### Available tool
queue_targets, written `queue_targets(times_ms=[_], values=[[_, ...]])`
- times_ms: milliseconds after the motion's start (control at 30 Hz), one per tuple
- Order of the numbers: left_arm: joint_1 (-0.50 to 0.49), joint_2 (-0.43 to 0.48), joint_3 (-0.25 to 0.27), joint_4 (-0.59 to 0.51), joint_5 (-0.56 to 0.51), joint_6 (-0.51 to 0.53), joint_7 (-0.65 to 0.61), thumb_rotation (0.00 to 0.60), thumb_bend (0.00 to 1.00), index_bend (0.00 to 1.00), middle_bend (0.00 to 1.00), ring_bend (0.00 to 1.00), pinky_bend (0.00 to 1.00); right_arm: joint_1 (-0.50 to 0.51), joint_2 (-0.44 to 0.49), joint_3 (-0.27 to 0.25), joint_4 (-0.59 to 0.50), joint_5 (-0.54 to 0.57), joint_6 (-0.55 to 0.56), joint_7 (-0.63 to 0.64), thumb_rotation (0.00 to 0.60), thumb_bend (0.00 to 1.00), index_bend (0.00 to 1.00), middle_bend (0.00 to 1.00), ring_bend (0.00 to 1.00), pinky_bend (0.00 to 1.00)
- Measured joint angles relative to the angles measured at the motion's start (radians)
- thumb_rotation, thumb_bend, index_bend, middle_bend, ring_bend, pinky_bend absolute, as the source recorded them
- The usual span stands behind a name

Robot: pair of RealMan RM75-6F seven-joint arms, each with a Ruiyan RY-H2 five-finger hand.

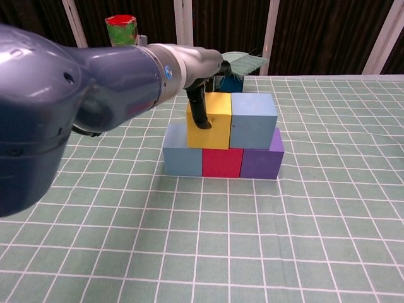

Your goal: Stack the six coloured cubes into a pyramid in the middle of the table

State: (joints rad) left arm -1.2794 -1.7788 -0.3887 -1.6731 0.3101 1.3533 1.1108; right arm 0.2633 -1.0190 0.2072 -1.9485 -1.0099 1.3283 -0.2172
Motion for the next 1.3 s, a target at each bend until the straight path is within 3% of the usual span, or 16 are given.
queue_targets(times_ms=[633, 733, 1000, 1300], values=[[-0.001, -0.011, 0.000, 0.012, 0.000, -0.005, 0.006, 0.600, 0.37, 0.00, 0.32, 0.00, 0.00, 0.000, -0.001, -0.001, 0.003, 0.001, -0.002, 0.000, 0.600, 0.21, 0.00, 0.00, 0.00, 0.00], [-0.001, -0.010, 0.001, 0.012, 0.001, -0.005, 0.008, 0.600, 0.36, 0.00, 0.29, 0.00, 0.00, 0.001, -0.001, 0.000, 0.003, 0.002, -0.002, -0.001, 0.600, 0.21, 0.00, 0.00, 0.00, 0.00], [0.003, -0.006, 0.006, 0.008, 0.001, -0.007, 0.013, 0.600, 0.20, 0.00, 0.10, 0.00, 0.00, 0.001, -0.002, -0.001, 0.004, 0.002, -0.001, -0.001, 0.600, 0.21, 0.00, 0.00, 0.00, 0.00], [0.011, 0.002, 0.009, -0.004, 0.011, -0.007, 0.004, 0.600, 0.17, 0.00, 0.05, 0.00, 0.00, 0.001, -0.003, -0.002, 0.006, 0.004, -0.004, -0.002, 0.600, 0.21, 0.00, 0.00, 0.00, 0.00]])
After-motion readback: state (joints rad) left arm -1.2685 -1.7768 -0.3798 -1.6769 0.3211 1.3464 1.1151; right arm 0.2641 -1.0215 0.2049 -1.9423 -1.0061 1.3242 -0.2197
